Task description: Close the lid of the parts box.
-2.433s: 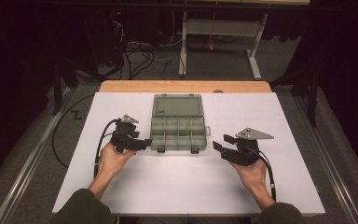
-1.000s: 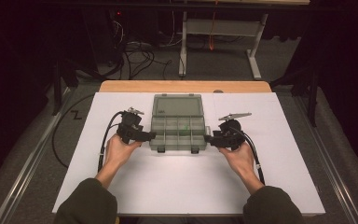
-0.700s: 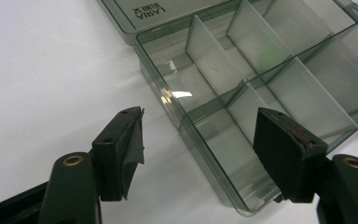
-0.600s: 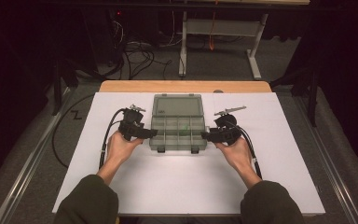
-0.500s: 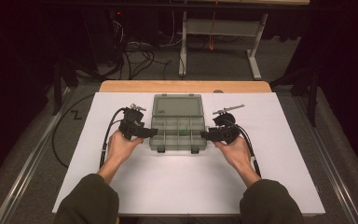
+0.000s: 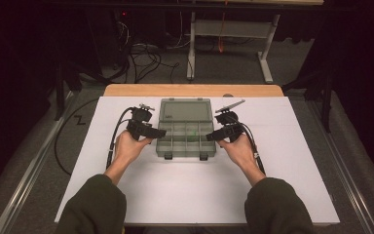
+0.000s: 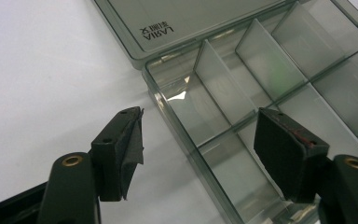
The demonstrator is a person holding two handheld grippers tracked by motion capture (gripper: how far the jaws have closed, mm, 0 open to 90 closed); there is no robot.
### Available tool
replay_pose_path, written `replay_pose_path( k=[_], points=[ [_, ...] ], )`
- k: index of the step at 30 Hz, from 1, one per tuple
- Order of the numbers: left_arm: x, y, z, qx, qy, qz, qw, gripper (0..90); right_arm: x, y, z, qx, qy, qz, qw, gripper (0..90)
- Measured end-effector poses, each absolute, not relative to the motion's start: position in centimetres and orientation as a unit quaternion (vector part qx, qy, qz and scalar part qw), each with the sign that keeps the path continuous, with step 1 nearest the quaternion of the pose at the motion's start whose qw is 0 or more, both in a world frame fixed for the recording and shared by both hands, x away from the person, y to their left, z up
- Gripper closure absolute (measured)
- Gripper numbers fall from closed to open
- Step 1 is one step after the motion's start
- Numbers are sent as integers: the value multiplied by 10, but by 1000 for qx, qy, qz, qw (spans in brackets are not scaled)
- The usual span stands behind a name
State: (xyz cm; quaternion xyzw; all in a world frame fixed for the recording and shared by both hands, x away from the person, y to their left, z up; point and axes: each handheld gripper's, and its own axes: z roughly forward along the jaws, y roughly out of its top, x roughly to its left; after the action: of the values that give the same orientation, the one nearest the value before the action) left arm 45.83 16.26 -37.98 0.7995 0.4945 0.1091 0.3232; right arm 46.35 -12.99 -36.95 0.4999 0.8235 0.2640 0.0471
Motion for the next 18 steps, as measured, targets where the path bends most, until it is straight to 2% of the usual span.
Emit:
replay_pose_path(
  k=[18],
  points=[
    [481, 157, -374, 798, 503, 102, 315, 321, 484, -119, -371, 529, 822, 209, 36, 610]
  ],
)
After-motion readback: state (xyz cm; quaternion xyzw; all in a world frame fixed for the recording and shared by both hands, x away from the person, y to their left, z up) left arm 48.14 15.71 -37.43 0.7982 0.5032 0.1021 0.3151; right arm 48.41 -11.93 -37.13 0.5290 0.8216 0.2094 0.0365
